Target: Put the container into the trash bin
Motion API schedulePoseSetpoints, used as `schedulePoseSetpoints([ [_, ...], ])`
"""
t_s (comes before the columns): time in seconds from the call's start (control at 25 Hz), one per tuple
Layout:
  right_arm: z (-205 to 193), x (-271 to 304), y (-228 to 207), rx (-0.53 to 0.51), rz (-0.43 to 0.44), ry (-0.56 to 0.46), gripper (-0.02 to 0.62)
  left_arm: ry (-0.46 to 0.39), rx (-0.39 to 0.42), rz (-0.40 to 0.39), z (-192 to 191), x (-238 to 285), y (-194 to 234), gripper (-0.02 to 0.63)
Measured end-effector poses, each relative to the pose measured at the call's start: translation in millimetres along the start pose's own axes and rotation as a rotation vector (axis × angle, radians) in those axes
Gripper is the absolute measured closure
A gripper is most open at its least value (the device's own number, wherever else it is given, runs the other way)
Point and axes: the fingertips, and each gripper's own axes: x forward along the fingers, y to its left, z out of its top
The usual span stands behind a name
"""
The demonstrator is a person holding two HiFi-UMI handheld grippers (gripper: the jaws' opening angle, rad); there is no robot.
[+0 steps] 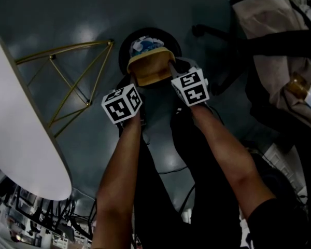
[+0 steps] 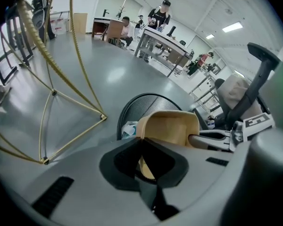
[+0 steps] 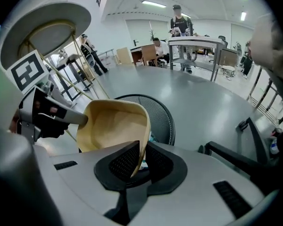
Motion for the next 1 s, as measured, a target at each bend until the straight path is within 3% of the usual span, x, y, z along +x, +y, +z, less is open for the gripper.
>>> schedulePoseSetpoints([
  [0.08, 0, 1, 2, -0.008, 0.001, 0.01, 0.54, -0.004, 0.01, 0.01, 3, 0, 1, 0.577],
  [0.2, -2, 2, 4, -0.003, 0.003, 0.023, 0.452, -0.014, 0.033, 0.022, 5, 0, 3, 0.436],
  [0.24, -3, 1, 5, -0.001, 0.005, 0.025, 0.428, -0.017, 0.036, 0.024, 4, -1, 4, 0.436],
  [0.52, 14, -13, 9, -0.025, 0.004, -0.01, 0.426, -0.033, 0.025, -0.005, 6, -12, -5, 0.436],
  [0.68, 31, -39, 25, -0.066, 0.048, -0.011, 0.439, -0.049, 0.051, -0.051, 11, -37, -30, 0.476],
  [0.8, 47, -72, 36, -0.093, 0.066, -0.014, 0.532, -0.063, 0.073, -0.09, 19, -67, -53, 0.556],
  [1.0, 96, -149, 64, -0.083, 0.105, -0.071, 0.548, -0.089, 0.112, -0.202, 40, -137, -105, 0.603],
])
